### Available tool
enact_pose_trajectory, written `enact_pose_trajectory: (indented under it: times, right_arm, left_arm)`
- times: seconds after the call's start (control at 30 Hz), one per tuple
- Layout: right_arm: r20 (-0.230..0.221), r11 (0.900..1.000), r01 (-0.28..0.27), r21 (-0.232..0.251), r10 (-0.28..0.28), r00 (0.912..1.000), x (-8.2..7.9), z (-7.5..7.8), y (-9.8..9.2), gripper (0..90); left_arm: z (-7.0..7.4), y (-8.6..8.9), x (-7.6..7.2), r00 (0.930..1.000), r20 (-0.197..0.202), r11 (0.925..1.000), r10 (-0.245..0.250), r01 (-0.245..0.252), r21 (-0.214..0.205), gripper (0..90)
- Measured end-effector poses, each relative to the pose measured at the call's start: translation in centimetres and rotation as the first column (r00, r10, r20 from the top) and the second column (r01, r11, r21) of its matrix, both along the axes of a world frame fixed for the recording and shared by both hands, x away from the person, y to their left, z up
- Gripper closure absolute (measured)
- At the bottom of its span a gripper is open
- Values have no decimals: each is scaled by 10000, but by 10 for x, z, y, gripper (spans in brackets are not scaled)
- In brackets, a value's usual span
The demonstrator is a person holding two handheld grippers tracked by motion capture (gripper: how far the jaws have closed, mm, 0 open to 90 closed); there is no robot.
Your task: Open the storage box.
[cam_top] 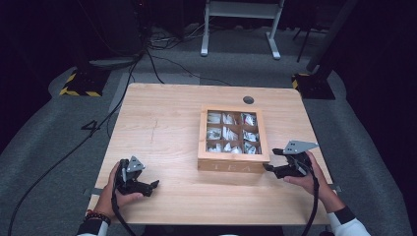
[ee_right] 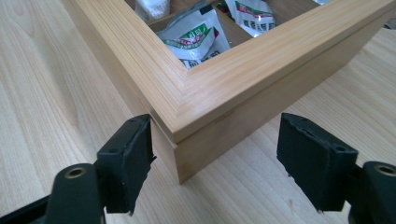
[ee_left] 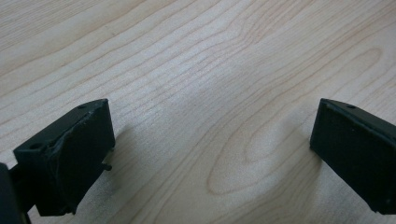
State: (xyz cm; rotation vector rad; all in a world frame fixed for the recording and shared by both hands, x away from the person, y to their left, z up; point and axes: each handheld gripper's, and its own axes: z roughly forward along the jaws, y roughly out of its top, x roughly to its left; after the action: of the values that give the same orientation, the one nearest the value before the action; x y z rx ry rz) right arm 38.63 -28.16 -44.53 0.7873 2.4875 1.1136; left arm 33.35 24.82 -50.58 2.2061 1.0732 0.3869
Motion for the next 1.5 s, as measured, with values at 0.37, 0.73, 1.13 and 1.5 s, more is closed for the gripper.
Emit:
enact_pose_trajectory:
  times: [0.37,0.73,1.13,1.5]
  right_arm:
    - [-6,9992,-106,374,106,9999,2,0,8,285]
    - [179,9996,-71,272,66,9998,3,2,13,258]
    - [412,9990,73,430,-91,9991,2,9,15,221]
    - [383,9968,174,778,-204,9991,3,15,15,200]
  left_arm:
    - [0,0,0,10000,-32,10000,25,-25,-8,2]
    - [0,-1,-1,9998,-17,9998,183,-183,24,4]
    - [6,-9,0,9988,309,9993,-369,366,114,162]
    - [27,-30,11,9916,782,9917,-1031,1086,-694,162]
